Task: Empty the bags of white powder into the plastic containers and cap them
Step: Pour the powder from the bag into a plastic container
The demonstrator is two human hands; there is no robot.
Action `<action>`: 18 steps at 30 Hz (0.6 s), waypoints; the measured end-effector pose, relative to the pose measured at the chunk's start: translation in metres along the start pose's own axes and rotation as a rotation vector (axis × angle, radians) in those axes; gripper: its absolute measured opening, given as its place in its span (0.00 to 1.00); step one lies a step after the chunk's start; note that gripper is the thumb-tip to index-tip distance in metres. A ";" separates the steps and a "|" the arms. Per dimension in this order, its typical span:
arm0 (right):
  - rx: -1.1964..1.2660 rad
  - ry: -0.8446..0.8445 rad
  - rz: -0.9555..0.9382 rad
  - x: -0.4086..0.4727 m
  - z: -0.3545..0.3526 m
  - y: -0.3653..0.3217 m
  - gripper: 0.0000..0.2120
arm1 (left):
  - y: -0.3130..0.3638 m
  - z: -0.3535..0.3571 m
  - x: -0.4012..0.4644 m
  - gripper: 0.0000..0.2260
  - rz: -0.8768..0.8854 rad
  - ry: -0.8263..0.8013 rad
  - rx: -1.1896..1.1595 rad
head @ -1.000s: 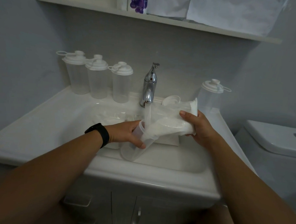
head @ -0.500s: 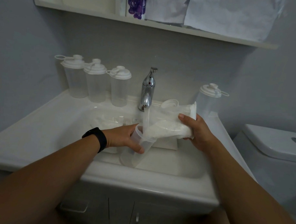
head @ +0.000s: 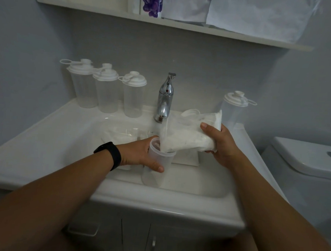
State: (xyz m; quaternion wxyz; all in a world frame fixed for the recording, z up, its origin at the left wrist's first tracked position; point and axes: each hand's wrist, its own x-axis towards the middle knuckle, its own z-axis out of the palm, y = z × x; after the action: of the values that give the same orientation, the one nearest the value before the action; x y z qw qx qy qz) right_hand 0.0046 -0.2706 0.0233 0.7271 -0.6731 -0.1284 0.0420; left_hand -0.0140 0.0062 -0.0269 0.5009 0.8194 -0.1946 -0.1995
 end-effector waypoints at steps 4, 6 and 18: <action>-0.001 0.011 0.013 0.001 -0.001 0.002 0.23 | -0.003 0.002 0.001 0.46 0.001 0.008 -0.028; 0.002 0.009 0.014 0.001 -0.001 0.002 0.22 | -0.002 0.002 0.001 0.46 0.009 0.021 -0.044; 0.004 0.024 0.031 0.002 -0.003 0.004 0.25 | -0.001 0.009 0.007 0.37 0.036 0.166 0.012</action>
State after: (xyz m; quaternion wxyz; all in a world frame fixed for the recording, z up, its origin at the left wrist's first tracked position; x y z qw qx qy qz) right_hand 0.0077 -0.2726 0.0192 0.7293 -0.6739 -0.1094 0.0455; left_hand -0.0126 -0.0039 -0.0331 0.5139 0.8324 -0.1686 -0.1208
